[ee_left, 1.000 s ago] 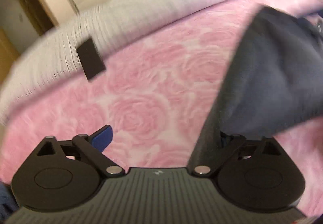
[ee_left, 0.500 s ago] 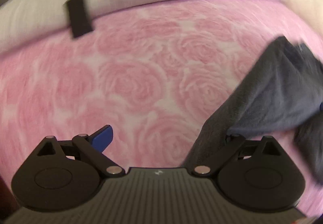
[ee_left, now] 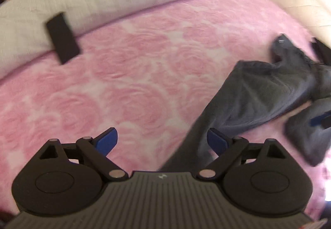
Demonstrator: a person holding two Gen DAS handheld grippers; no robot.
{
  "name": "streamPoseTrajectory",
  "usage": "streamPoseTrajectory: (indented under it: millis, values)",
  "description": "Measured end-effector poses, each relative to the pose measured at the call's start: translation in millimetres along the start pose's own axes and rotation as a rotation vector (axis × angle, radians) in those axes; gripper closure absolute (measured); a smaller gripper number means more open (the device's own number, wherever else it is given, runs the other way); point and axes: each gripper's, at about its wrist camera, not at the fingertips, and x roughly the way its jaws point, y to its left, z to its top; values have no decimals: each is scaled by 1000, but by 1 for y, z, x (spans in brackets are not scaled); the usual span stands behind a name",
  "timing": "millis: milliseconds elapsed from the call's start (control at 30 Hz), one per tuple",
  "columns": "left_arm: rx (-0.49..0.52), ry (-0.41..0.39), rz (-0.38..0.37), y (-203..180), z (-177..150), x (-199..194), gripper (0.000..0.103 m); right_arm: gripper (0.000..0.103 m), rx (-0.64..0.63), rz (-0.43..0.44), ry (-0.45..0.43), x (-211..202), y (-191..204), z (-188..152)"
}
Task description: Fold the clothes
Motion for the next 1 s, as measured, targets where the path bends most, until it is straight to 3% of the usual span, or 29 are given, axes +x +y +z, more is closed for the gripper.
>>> streamPoseTrajectory:
  millis: [100,267,400,500,567,633,667,700,767,867,967,1000]
  values:
    - [16,-6,106,-11,-21,-10,11,26,8,-11,-1,-2,-2,-3]
    - [158,-33,148,-72,-58,-11,4,23,12,-38,13,-1,-6,-13]
    - [391,-22,147,-136,-88,24,3,23,8,-57,29,-1,-8,-22]
    - [453,-2,254,-162,-100,60,10,22,0,-81,24,-4,-9,-25]
    - [396,18,305,-159,-98,77,29,22,3,-101,22,-6,-12,-28]
    - [311,34,306,-146,-92,79,70,22,9,-125,23,-8,-17,-31]
    - [276,37,306,-138,-88,72,85,22,12,-139,24,-10,-19,-33]
    - [252,31,302,-129,-84,59,92,22,15,-150,22,-13,-21,-35]
    - [186,18,250,-104,-75,24,94,22,25,-164,14,-19,-22,-38]
    - [-13,32,154,-39,-56,-32,96,22,33,-163,-10,-26,-19,-40]
    - [-142,46,160,27,-35,-66,96,22,41,-162,-35,-33,-16,-41]
    - [-167,45,176,43,-28,-68,89,22,43,-161,-43,-36,-15,-42]
